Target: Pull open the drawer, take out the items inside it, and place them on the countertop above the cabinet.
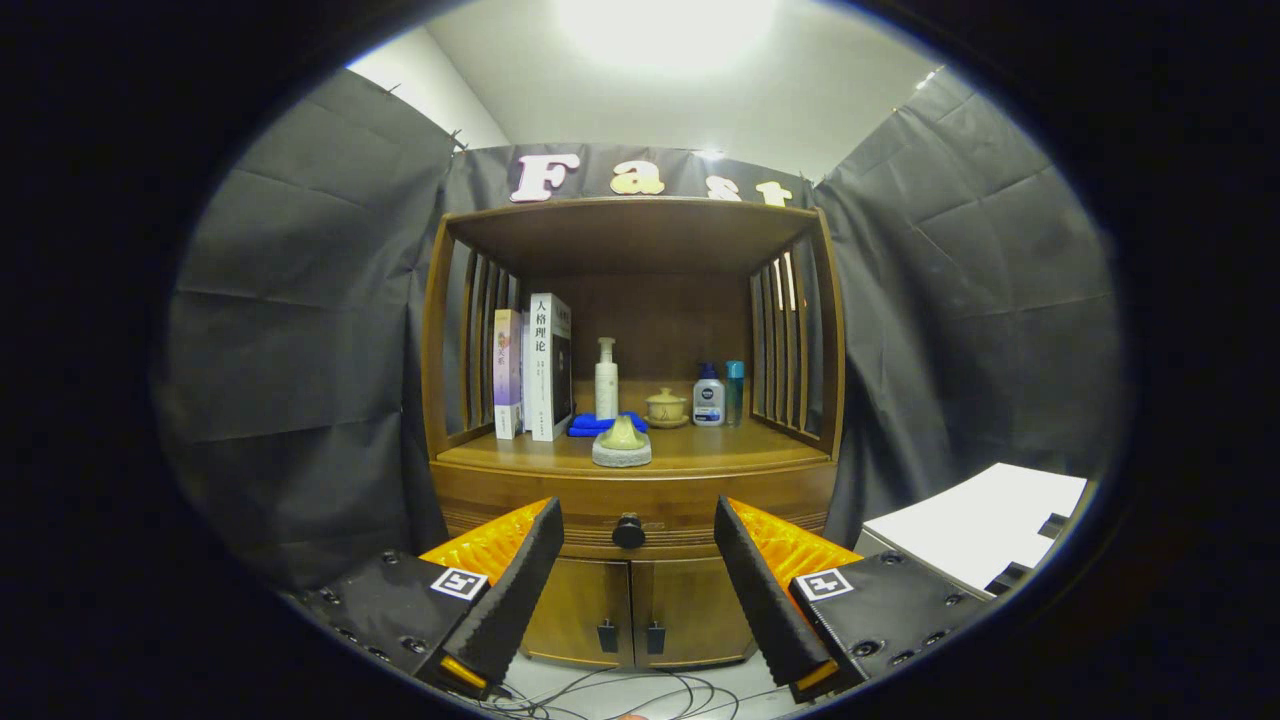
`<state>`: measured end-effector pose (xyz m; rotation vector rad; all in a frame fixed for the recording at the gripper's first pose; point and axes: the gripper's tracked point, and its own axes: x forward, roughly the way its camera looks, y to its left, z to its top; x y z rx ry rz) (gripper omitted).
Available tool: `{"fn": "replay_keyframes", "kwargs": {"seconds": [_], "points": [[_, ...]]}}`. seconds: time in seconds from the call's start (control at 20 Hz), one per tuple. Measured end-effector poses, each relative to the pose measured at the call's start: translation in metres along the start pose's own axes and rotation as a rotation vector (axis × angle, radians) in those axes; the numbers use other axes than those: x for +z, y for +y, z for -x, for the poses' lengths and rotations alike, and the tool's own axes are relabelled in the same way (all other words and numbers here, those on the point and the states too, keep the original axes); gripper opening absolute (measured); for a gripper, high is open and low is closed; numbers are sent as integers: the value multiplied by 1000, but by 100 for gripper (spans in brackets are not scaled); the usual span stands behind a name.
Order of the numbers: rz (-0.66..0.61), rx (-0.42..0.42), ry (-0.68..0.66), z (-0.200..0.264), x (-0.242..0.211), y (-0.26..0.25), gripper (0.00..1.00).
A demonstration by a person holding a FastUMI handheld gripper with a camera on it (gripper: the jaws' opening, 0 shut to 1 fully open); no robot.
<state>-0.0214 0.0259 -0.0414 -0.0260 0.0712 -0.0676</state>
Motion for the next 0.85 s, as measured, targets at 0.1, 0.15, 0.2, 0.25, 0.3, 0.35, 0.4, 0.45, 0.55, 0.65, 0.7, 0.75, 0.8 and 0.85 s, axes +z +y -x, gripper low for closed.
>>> {"fn": "replay_keyframes", "kwargs": {"seconds": [0.1,0.15,0.2,0.25,0.3,0.35,0.4,0.45,0.55,0.65,0.7,0.75,0.8,0.85], "points": [[8,13,3,3,-4,8,96],[12,21,7,3,-6,12,96],[21,26,13,3,-8,15,96],[32,33,18,5,-9,18,96],[41,39,19,4,-10,20,96],[47,42,20,4,-10,22,96],[51,47,21,5,-10,23,97],[53,48,21,4,-10,24,97],[49,47,19,5,-10,23,97],[43,45,12,5,-7,22,97],[38,43,9,5,-5,21,97],[31,44,6,6,-4,22,97],[25,38,7,7,-3,22,97],[23,35,7,7,-2,20,97]]}}
